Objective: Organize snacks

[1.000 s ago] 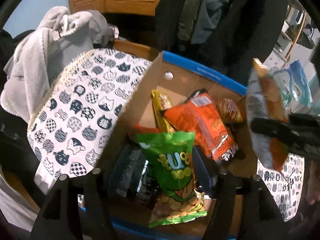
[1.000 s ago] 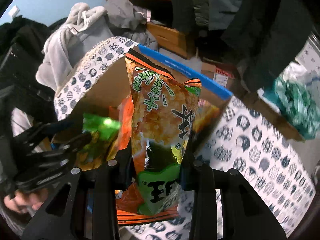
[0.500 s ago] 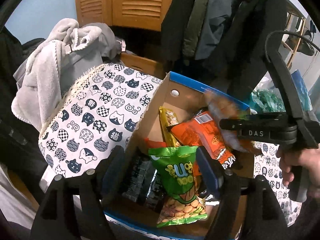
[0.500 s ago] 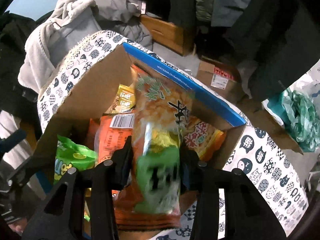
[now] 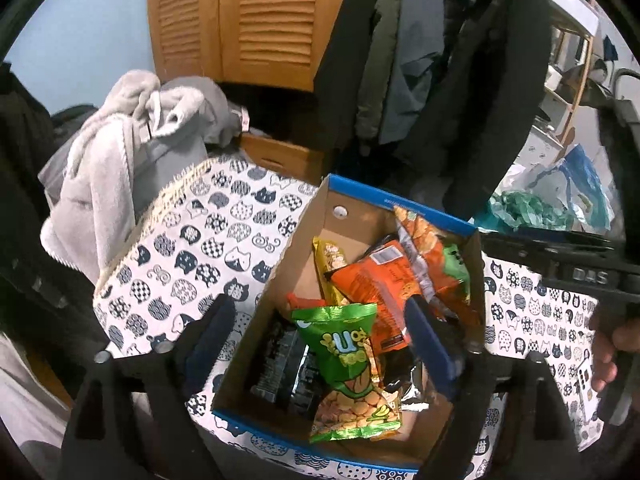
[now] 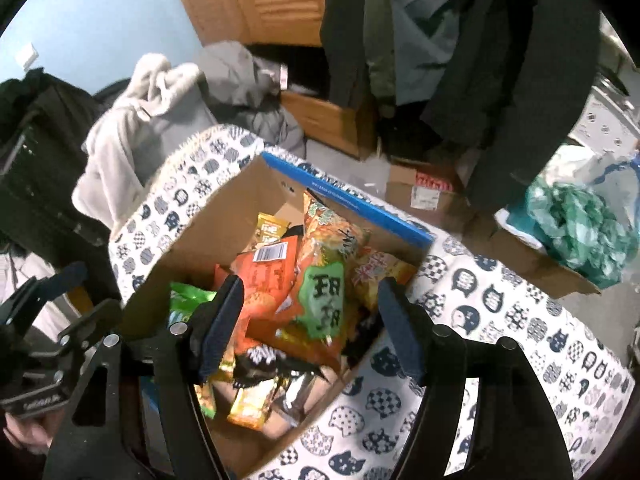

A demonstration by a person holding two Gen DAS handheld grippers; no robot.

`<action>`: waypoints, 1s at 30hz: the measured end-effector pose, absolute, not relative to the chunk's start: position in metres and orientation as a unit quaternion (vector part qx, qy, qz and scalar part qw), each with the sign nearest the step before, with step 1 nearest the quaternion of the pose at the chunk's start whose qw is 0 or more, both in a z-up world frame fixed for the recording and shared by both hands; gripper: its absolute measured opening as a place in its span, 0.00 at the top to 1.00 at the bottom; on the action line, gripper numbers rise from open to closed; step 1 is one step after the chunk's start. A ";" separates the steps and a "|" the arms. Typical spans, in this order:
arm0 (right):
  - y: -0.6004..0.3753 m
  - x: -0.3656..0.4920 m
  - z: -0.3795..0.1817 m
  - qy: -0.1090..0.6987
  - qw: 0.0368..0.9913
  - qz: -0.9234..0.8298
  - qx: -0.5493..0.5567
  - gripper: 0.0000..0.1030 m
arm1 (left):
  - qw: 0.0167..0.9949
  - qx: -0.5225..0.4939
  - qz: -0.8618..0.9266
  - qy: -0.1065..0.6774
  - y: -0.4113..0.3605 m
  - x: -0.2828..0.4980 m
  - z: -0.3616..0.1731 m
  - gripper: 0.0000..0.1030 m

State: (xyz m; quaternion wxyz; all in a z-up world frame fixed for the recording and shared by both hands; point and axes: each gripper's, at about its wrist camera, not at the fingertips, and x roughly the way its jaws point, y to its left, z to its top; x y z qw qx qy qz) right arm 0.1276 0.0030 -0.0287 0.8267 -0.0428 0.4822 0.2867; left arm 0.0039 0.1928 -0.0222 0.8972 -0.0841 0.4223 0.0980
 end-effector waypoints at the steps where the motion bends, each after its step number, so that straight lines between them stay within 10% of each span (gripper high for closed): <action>1: -0.002 0.124 -0.025 0.478 0.831 0.284 -0.039 0.27 | 0.900 -0.077 0.099 0.417 0.190 0.002 -0.019 0.13; 30: -0.088 0.024 0.017 0.368 0.899 0.234 -0.029 0.26 | 0.925 -0.010 0.061 0.375 0.141 -0.021 0.017 0.02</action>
